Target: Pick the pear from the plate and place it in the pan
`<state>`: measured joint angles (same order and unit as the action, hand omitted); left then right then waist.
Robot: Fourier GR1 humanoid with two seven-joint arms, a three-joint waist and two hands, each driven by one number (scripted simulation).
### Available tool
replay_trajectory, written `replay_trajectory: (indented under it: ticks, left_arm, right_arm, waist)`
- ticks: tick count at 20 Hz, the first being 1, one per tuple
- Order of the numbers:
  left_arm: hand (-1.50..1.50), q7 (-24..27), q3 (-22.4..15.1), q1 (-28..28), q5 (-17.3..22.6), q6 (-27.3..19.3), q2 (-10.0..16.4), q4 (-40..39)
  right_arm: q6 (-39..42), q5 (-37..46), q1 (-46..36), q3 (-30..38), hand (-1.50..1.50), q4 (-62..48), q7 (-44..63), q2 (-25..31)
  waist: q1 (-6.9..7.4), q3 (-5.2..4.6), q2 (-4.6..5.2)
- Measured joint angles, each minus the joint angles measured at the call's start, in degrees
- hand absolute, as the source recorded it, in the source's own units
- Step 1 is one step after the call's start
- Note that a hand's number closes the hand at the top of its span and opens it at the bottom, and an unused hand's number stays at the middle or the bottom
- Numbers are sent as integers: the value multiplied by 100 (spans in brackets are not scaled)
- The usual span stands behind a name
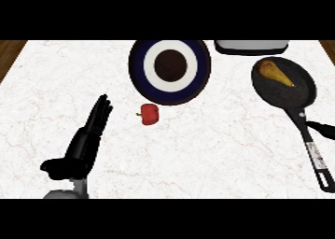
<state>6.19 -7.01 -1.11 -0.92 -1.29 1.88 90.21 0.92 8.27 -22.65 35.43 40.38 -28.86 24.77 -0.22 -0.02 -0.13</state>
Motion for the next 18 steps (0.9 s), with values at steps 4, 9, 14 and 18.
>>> replay_trajectory:
  ticks: [4,9,14,18]
  left_arm:
    - [0,-83,111,-207,45,92,24,-112]
    - [0,-195,30,-39,-30,98,-18,128]
    - [0,-34,-9,55,-45,72,-63,83]
    - [0,-25,-6,-4,-54,50,-84,-1]
  right_arm:
    - [-51,-126,404,-246,-150,560,200,-149]
    - [-230,-221,659,-447,-150,868,375,-102]
    - [-304,-270,942,-650,-150,1323,645,-109]
    - [-499,-193,943,-723,-150,1290,604,8]
  waist:
    - [5,-1,4]
    - [25,1,9]
    - [22,0,9]
    - [28,3,14]
